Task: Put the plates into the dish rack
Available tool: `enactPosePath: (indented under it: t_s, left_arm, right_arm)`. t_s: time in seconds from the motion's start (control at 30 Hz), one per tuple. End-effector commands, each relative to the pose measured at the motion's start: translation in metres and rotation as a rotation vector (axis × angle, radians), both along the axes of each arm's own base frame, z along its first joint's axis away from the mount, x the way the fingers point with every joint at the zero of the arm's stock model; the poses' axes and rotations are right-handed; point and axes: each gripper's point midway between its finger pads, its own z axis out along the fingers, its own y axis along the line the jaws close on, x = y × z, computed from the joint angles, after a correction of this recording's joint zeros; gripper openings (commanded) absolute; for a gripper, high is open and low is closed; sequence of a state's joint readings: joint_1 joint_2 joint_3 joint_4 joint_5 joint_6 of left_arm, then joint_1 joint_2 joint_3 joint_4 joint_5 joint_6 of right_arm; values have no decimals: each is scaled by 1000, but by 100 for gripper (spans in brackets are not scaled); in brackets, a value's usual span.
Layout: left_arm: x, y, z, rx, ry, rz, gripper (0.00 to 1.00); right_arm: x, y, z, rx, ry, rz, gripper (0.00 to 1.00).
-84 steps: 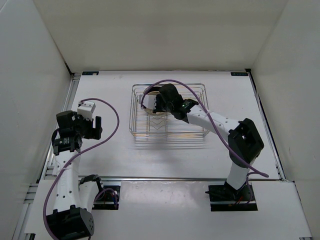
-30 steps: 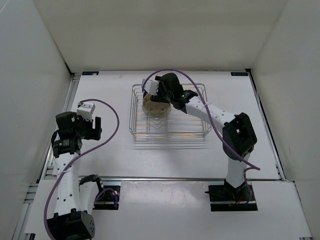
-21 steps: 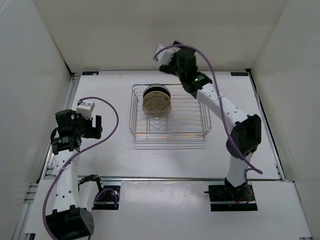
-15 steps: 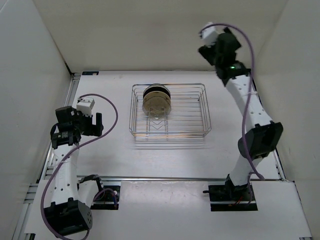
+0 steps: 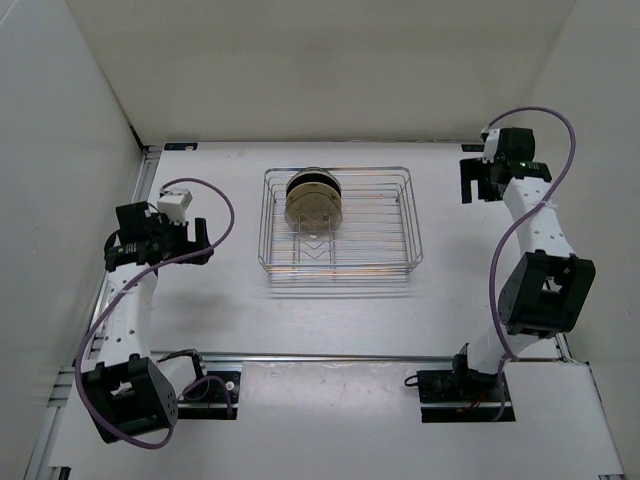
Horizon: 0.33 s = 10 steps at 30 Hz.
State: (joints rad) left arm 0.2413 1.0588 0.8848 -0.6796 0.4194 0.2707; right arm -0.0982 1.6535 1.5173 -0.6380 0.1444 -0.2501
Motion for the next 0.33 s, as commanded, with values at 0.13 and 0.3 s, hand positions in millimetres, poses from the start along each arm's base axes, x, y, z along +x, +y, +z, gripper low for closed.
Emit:
enactPosePath:
  t_s: [0.13, 0.3]
  left_arm:
    - [24, 5, 8, -19, -18, -1, 100]
    - [31, 7, 3, -28, -7, 5, 100]
  right_arm:
    - [-26, -2, -17, 151, -28, -73, 100]
    - [-34, -4, -31, 166, -53, -39, 100]
